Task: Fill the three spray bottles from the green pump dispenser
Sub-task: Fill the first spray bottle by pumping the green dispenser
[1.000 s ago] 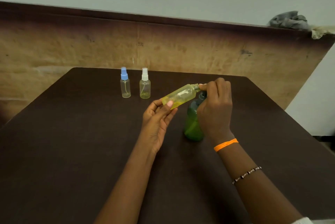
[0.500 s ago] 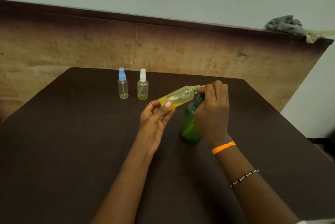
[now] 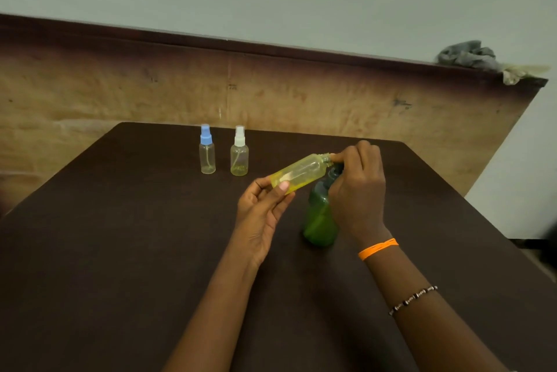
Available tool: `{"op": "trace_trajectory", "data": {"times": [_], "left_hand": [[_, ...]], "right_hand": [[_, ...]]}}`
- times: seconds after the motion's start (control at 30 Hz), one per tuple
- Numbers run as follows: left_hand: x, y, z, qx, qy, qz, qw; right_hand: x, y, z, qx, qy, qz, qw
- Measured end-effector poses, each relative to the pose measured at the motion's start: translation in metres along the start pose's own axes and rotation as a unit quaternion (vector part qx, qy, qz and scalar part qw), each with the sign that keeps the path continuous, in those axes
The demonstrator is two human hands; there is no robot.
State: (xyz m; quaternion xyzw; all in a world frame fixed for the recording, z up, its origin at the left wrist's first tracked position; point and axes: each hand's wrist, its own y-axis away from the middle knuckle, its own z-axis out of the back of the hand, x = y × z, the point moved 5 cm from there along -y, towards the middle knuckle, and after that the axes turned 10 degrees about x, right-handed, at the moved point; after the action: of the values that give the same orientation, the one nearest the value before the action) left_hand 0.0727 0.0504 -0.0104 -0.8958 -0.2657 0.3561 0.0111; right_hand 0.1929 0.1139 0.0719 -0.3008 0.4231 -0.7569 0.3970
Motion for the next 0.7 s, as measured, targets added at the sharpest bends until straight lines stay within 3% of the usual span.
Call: {"op": "trace_trajectory", "data": {"times": [0.13,0.33,0.6,0.7], "left_hand": [[-0.001,0.0,-0.004,0.009,0.001,-0.003,1.0],[0.0,-0.002,0.0,0.0,-0.001,-0.003,1.0],[-0.001,0.0,-0.005,0.002,0.009,-0.005,1.0],[-0.001,-0.002,-0.003,0.003,0.006,-0.005,1.0]], "right_hand": [[0.005,-0.013,0.009,0.029,-0.017,0.021,0.999],[-0.001,0.007,-0.005,-0.009,-0.003,-0.014,1.0],[0.008,-0.01,0.007,0.039,-0.001,0.023,0.999],[0.006,0.001,0.005,0.019,-0.009,-0.001,1.0]]}}
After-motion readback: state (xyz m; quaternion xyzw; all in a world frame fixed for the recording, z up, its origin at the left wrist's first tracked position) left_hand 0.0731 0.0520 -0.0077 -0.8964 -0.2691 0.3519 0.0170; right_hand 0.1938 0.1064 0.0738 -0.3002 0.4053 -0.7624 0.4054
